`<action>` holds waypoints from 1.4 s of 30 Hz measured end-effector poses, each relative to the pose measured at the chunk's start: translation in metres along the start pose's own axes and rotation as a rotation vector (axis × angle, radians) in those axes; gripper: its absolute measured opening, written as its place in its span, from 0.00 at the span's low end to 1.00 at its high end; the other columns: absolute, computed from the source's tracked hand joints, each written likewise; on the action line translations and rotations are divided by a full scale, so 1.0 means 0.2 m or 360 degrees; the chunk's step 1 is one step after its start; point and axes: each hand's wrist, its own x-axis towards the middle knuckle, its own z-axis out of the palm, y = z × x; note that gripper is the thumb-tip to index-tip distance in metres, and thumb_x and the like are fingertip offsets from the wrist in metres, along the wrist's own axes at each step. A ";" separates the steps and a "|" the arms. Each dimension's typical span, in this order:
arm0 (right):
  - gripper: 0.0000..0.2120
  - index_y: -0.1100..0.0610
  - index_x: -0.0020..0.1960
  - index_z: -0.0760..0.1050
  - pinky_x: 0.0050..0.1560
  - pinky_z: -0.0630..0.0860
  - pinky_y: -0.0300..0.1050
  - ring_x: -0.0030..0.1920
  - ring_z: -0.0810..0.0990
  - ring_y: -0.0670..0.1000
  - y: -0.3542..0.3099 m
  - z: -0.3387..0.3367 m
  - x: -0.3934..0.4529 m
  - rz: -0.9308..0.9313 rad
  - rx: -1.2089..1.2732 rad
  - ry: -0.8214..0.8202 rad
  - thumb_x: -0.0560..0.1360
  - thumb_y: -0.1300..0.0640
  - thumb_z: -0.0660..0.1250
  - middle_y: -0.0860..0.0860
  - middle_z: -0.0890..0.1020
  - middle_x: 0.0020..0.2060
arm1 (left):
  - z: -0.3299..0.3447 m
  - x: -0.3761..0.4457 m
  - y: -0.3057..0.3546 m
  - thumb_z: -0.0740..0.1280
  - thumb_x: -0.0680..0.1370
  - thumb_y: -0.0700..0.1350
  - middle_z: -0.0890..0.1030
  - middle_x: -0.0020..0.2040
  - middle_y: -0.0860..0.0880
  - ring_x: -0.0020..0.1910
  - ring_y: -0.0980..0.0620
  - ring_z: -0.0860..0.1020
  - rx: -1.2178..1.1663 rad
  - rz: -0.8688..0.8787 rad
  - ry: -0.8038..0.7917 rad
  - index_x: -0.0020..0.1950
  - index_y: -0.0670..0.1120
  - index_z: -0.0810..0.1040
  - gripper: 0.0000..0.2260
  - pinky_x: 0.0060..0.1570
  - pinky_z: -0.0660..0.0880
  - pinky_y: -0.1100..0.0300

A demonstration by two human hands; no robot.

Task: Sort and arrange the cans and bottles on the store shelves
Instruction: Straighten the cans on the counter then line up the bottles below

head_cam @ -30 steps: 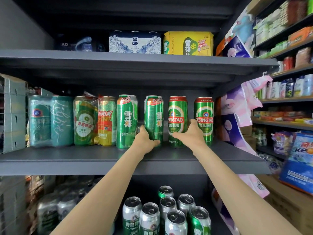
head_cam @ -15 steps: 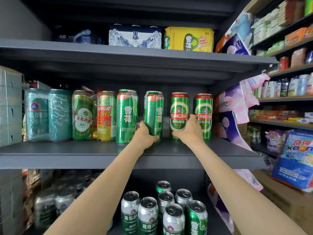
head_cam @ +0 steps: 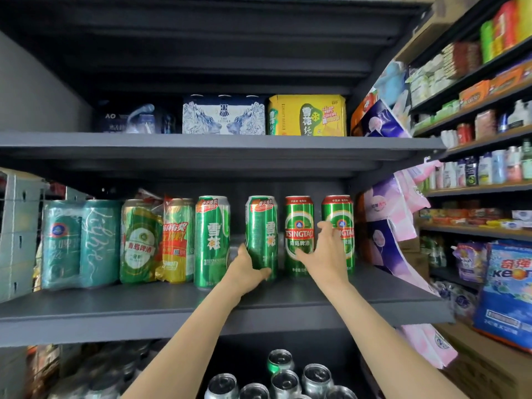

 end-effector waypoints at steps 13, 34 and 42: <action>0.35 0.62 0.65 0.61 0.56 0.72 0.50 0.62 0.74 0.59 0.27 -0.18 0.10 0.0482 -0.0154 -0.0393 0.67 0.50 0.76 0.59 0.74 0.62 | 0.10 -0.02 0.09 0.69 0.74 0.52 0.57 0.70 0.35 0.67 0.39 0.67 0.0740 0.0083 0.0330 0.74 0.36 0.39 0.45 0.63 0.66 0.54; 0.40 0.57 0.68 0.57 0.59 0.72 0.59 0.61 0.72 0.59 0.24 -0.16 0.08 0.0120 -0.0231 -0.0276 0.65 0.49 0.76 0.57 0.71 0.61 | 0.08 -0.04 0.10 0.63 0.79 0.44 0.63 0.71 0.38 0.65 0.42 0.70 0.0744 0.0180 0.0197 0.74 0.36 0.39 0.37 0.59 0.68 0.55; 0.35 0.58 0.70 0.59 0.62 0.70 0.50 0.64 0.68 0.56 0.04 -0.14 -0.04 -0.0624 -0.0263 -0.0044 0.70 0.54 0.73 0.58 0.65 0.65 | -0.23 -0.25 -0.07 0.67 0.75 0.39 0.66 0.63 0.39 0.58 0.40 0.69 0.0705 0.0532 0.1018 0.72 0.41 0.59 0.29 0.56 0.67 0.53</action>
